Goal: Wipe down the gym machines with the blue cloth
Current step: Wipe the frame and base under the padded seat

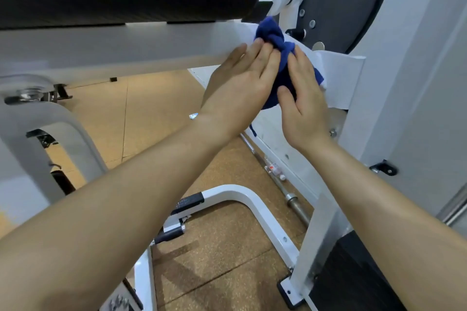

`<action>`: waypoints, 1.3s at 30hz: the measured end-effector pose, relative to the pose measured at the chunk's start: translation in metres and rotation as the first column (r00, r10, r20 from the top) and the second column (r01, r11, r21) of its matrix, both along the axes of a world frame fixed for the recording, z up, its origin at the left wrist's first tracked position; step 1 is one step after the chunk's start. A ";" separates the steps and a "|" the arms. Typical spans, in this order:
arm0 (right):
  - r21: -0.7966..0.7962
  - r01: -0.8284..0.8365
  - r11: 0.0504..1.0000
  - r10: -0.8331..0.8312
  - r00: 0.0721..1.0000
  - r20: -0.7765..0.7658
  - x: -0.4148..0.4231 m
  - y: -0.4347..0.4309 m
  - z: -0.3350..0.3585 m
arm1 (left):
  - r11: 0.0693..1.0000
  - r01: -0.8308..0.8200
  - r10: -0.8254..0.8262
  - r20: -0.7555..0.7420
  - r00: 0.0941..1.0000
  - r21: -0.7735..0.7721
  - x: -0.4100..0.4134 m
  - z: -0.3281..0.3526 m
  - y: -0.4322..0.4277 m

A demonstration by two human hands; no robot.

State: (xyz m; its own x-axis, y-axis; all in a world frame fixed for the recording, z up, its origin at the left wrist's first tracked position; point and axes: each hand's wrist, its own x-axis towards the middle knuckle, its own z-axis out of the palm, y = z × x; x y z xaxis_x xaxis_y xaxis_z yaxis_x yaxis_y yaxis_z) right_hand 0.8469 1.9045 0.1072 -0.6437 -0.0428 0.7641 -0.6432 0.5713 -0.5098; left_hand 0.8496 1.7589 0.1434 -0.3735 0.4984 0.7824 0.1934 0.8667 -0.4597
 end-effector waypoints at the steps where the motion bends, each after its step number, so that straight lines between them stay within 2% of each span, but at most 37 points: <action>1: 0.012 -0.024 1.000 0.024 1.000 -0.020 0.001 -0.010 0.003 | 1.000 -0.015 0.015 -0.015 1.000 0.024 0.007 0.002 -0.012; 5: 0.039 -0.074 0.997 0.077 0.991 -0.110 0.010 -0.064 0.021 | 0.988 -0.117 0.124 -0.074 0.989 0.097 0.038 0.008 -0.066; 14: 0.093 -0.132 0.987 0.152 0.952 -0.266 0.068 -0.171 0.019 | 0.963 -0.217 0.240 -0.140 0.961 0.163 0.133 -0.002 -0.169; 20: -0.011 -0.408 0.913 0.386 0.873 -0.297 0.134 -0.247 0.022 | 0.926 -0.150 0.195 -0.097 0.976 0.346 0.217 -0.007 -0.239; 22: -0.007 -0.503 0.864 0.483 0.832 -0.273 0.158 -0.281 0.026 | 0.872 -0.161 0.218 -0.072 0.973 0.463 0.246 -0.012 -0.263; 24: -0.061 -0.637 0.769 0.628 0.769 -0.118 0.183 -0.316 0.030 | 0.768 -0.204 0.290 -0.045 0.956 0.607 0.272 -0.019 -0.287; 26: -0.118 -0.736 0.667 0.745 0.662 0.079 0.204 -0.349 0.033 | 0.606 -0.220 0.308 0.030 0.951 0.764 0.293 -0.025 -0.309; 29: -0.076 -0.822 0.565 0.797 0.519 0.309 0.226 -0.393 0.029 | 0.327 -0.099 0.205 0.032 0.978 0.940 0.315 -0.029 -0.341; 31: -0.096 -0.850 0.517 0.804 0.444 0.395 0.234 -0.420 0.025 | 0.162 -0.023 0.146 -0.001 0.989 0.987 0.323 -0.031 -0.362; 33: -0.214 -0.824 0.524 0.813 0.410 0.413 0.237 -0.443 0.020 | 0.042 0.034 0.085 -0.038 0.996 0.999 0.327 -0.033 -0.378; 35: -0.421 -0.712 0.562 0.818 0.404 0.409 0.238 -0.462 0.015 | -0.057 0.103 0.046 -0.100 0.994 0.993 0.327 -0.034 -0.393; 37: -0.591 -0.581 0.560 0.829 0.374 0.417 0.239 -0.479 0.012 | -0.172 0.184 0.012 -0.185 0.983 0.968 0.325 -0.034 -0.406; 39: -0.600 -0.550 0.581 0.812 0.345 0.471 0.240 -0.495 0.009 | -0.301 0.262 -0.024 -0.281 0.959 0.917 0.320 -0.034 -0.414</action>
